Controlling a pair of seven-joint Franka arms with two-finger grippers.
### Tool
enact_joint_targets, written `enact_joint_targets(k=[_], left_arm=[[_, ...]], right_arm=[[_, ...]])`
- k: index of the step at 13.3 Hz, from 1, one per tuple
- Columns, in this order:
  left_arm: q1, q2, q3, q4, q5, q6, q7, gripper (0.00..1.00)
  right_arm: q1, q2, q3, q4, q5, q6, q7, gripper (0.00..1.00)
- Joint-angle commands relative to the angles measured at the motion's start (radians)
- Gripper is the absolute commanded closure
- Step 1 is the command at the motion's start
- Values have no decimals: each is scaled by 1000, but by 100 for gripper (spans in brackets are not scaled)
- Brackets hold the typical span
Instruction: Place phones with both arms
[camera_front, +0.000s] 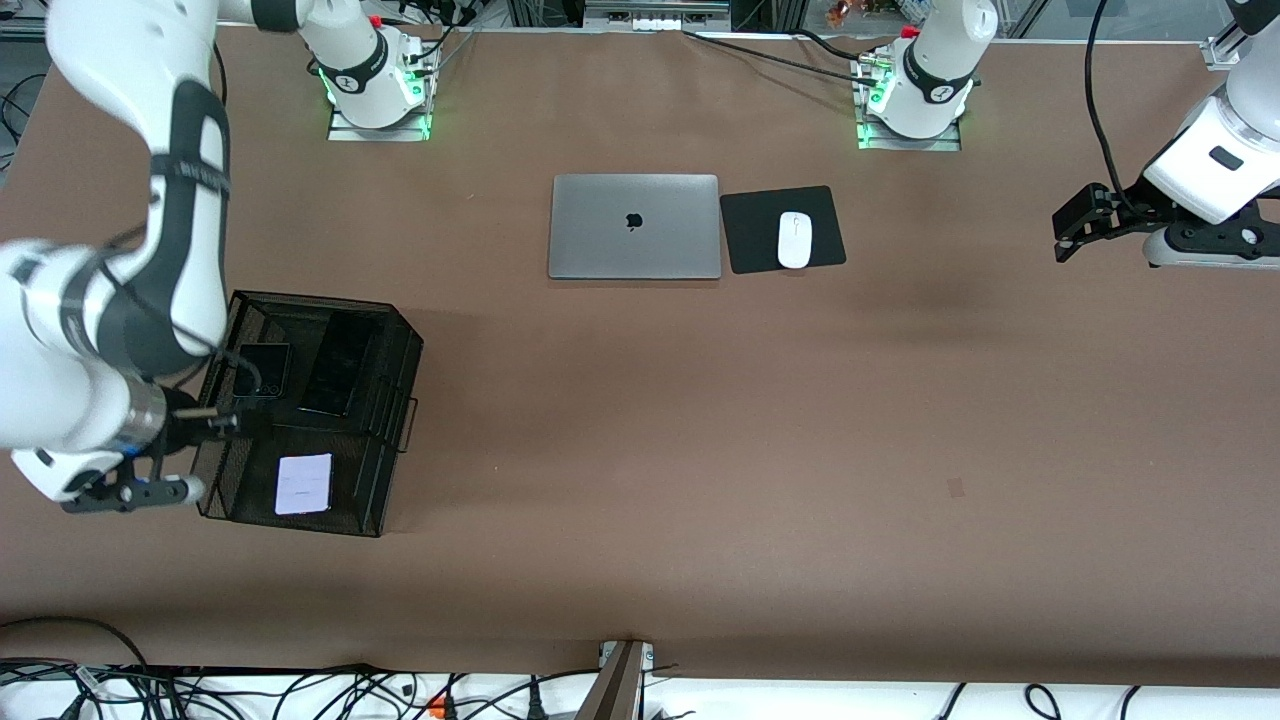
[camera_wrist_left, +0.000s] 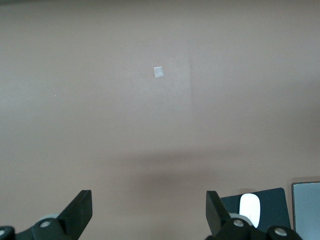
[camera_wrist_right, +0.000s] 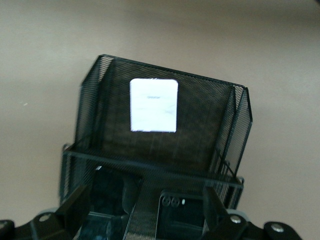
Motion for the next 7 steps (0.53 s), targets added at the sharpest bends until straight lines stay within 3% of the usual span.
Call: enact_joint_targets(k=[1, 5, 6, 7], left_arm=[[6, 8, -2, 25, -6, -22, 5, 0], [6, 9, 0, 25, -6, -22, 5, 0], [6, 9, 1, 25, -6, -22, 7, 0], [6, 9, 3, 23, -6, -22, 7, 0]], right_arm=[[34, -105, 1, -72, -62, -42, 2, 0], [53, -279, 47, -226, -184, -29, 59, 0], [15, -337, 99, -273, -225, -20, 83, 0], [-65, -402, 193, -324, -277, -10, 115, 0]])
